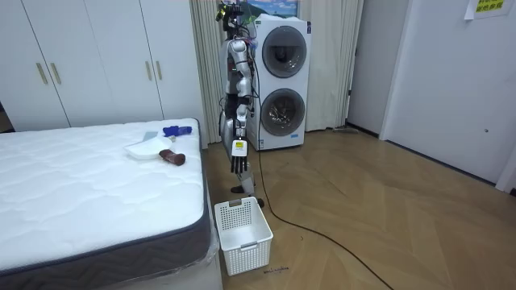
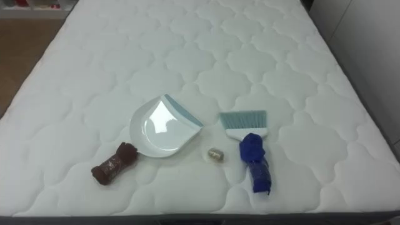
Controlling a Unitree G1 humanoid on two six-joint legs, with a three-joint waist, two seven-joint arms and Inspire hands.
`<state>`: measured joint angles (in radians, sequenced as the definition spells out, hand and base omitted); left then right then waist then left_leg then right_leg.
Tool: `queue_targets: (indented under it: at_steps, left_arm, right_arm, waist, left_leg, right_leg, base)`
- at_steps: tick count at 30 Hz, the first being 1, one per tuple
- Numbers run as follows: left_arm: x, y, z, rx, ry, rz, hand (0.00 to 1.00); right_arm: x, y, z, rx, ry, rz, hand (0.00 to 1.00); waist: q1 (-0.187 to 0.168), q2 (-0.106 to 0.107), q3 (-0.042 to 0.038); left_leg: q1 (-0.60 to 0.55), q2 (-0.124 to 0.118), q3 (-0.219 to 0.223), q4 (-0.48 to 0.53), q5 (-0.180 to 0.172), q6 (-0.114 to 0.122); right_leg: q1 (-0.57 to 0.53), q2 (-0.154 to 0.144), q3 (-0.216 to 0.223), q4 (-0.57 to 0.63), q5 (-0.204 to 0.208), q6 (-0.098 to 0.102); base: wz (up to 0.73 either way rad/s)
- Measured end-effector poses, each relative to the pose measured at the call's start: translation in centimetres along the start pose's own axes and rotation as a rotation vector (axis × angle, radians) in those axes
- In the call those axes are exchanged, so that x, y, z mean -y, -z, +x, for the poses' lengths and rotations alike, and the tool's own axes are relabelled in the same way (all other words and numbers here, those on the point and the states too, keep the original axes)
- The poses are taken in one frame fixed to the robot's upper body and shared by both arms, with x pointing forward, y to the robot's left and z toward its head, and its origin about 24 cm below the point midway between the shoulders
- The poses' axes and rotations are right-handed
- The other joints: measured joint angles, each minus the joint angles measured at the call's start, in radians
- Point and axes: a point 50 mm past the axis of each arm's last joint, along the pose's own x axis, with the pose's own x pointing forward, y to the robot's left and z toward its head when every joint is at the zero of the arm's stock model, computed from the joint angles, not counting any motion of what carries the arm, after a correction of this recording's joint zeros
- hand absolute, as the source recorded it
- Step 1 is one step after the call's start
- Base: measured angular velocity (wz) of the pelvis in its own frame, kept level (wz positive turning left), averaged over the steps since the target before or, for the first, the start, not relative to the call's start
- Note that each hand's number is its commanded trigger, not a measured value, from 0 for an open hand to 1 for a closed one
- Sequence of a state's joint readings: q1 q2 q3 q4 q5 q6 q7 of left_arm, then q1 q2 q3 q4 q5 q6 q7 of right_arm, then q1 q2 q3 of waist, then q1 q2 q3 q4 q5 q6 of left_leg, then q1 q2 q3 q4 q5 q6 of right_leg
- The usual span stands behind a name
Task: Clean bed
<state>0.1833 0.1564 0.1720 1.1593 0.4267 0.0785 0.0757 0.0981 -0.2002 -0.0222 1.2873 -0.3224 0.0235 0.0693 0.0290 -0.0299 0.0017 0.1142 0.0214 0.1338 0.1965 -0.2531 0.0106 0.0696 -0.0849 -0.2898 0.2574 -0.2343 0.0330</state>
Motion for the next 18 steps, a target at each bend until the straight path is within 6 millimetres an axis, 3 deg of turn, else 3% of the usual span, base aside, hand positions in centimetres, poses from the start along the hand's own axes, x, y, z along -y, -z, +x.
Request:
queue_targets:
  at_steps: [18]
  left_arm:
    - [-0.21,-0.12,-0.01,0.012,-0.046,-0.026,0.0]
  right_arm:
    - [0.07,-0.2,0.02,0.006,0.007,0.003,0.0]
  waist:
    - [0.003,-0.006,0.0046]
  left_leg:
    - [0.001,-0.001,0.001,0.001,0.0,0.0]
  right_leg:
    - [0.004,0.0,-0.003,-0.001,0.0,0.0]
  base:
    - [0.0]
